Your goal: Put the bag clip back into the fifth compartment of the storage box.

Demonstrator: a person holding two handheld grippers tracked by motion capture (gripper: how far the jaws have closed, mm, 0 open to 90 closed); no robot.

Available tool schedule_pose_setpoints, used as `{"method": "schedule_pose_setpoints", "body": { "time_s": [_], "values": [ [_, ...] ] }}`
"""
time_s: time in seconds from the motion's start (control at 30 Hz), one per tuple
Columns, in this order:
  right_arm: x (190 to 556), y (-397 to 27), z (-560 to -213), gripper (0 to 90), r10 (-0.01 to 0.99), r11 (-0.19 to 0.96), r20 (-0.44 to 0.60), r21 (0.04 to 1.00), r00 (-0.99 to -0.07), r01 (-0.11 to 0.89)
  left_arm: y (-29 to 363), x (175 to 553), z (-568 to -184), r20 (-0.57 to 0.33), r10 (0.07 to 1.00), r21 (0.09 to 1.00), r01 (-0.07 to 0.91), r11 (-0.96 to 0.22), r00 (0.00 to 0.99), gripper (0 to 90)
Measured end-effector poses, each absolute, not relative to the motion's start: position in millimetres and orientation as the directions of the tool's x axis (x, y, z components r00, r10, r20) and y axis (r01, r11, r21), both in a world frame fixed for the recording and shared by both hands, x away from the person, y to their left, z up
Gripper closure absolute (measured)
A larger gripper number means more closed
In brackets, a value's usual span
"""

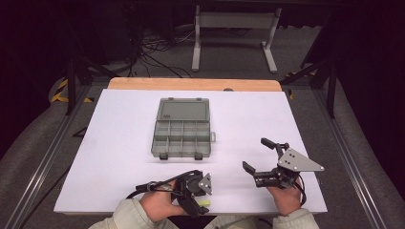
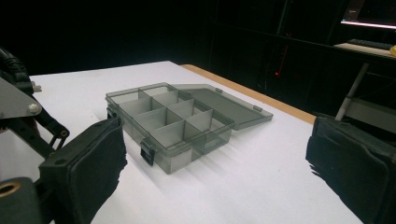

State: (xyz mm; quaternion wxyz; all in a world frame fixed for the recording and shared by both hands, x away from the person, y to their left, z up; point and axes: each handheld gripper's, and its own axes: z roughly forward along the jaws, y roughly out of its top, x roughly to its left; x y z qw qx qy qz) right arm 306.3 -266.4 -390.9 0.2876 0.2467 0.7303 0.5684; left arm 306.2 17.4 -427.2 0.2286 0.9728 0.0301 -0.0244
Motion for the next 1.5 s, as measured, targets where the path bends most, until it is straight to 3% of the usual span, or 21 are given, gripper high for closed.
{"method": "schedule_pose_setpoints", "body": {
  "time_s": [0.3,0.37,0.63,1.0,1.5],
  "values": [
    [306.6,-266.3,-391.1,4.5,0.684,0.232,-0.138,0.972,-0.716,0.034,17.7,303.5,-427.2,-0.035,0.019,0.419,0.032,-0.907,0.999,72.7],
    [306.8,-266.5,-391.2,4.5,0.683,0.233,-0.138,0.972,-0.717,0.035,17.8,304.0,-427.3,-0.033,0.016,0.416,0.029,-0.909,0.999,77.1],
    [307.2,-266.1,-391.7,4.7,0.682,0.232,-0.134,0.972,-0.719,0.038,19.3,306.9,-425.8,-0.031,0.015,0.419,0.027,-0.907,0.999,77.9],
    [307.2,-266.1,-391.7,4.7,0.682,0.234,-0.136,0.972,-0.718,0.038,32.1,309.5,-403.8,-0.057,0.034,0.51,0.058,-0.858,0.998,78.0],
    [307.2,-266.1,-391.8,4.7,0.683,0.235,-0.137,0.971,-0.717,0.039,48.9,313.3,-380.0,-0.054,0.056,0.569,0.076,-0.819,0.997,78.0]
  ]
}}
